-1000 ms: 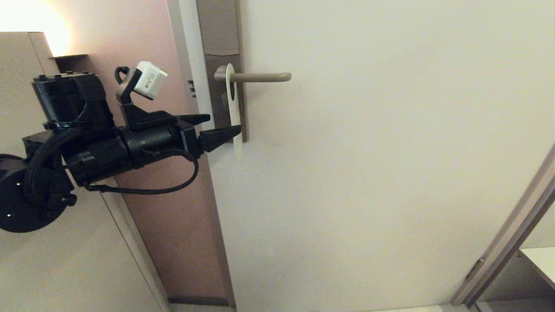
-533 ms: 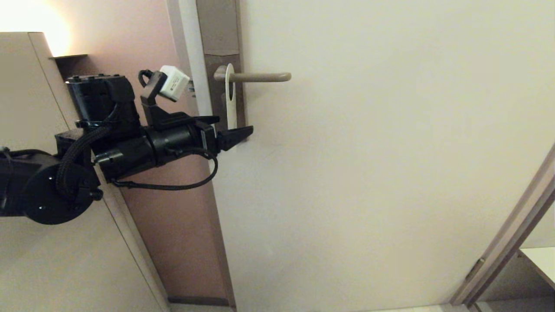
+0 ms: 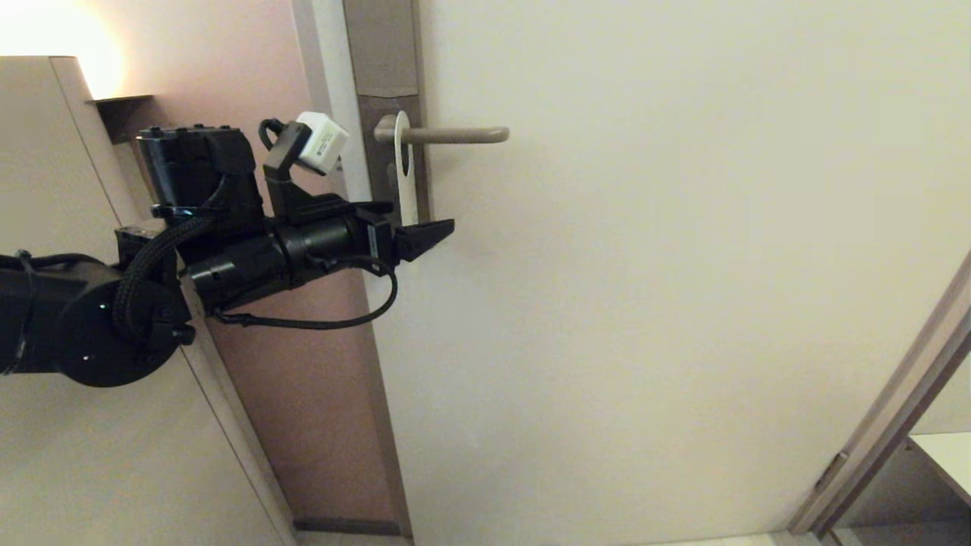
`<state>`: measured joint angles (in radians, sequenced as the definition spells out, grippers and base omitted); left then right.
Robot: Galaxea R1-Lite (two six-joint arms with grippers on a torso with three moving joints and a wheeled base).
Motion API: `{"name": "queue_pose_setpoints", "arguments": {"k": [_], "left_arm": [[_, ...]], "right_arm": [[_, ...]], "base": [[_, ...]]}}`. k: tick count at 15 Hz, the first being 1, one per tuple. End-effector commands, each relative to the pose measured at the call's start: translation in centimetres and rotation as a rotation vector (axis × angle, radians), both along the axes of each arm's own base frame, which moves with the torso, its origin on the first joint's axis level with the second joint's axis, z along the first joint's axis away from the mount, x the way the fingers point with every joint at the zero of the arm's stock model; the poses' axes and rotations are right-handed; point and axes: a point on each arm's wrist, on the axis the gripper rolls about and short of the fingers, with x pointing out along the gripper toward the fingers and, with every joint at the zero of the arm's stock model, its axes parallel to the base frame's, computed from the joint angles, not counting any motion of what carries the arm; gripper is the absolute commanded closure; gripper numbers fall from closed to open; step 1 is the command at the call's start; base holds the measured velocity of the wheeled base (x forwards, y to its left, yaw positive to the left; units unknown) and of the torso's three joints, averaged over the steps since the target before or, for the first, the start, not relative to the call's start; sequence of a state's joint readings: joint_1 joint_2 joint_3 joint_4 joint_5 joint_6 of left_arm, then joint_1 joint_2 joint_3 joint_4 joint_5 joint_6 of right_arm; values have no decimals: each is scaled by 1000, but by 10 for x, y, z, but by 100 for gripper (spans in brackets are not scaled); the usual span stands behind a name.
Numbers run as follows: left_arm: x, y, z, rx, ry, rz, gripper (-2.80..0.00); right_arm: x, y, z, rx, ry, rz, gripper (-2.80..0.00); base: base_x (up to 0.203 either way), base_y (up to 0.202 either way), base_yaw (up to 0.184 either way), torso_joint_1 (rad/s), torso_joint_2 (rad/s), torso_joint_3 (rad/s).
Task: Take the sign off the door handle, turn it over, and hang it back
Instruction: Take down the sign
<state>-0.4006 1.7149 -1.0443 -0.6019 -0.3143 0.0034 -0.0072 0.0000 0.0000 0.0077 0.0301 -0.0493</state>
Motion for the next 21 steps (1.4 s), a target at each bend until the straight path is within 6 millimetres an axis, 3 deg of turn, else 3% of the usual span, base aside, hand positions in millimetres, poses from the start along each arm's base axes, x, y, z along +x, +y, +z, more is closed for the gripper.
{"name": "queue_pose_setpoints", "arguments": {"k": [1, 9, 10, 21], "left_arm": [[1, 0, 0, -1, -5, 5, -280], [1, 0, 0, 10, -18, 11, -280], [1, 0, 0, 10, -18, 11, 0], [1, 1, 1, 8, -19, 25, 0]], "right_arm": [[0, 0, 0, -1, 0, 0, 0], [0, 0, 0, -1, 0, 0, 0], [0, 0, 0, -1, 0, 0, 0], [0, 0, 0, -1, -1, 2, 0]], "base": [[0, 0, 0, 0, 0, 0], [0, 0, 0, 0, 0, 0], [0, 0, 0, 0, 0, 0], [0, 0, 0, 0, 0, 0]]}}
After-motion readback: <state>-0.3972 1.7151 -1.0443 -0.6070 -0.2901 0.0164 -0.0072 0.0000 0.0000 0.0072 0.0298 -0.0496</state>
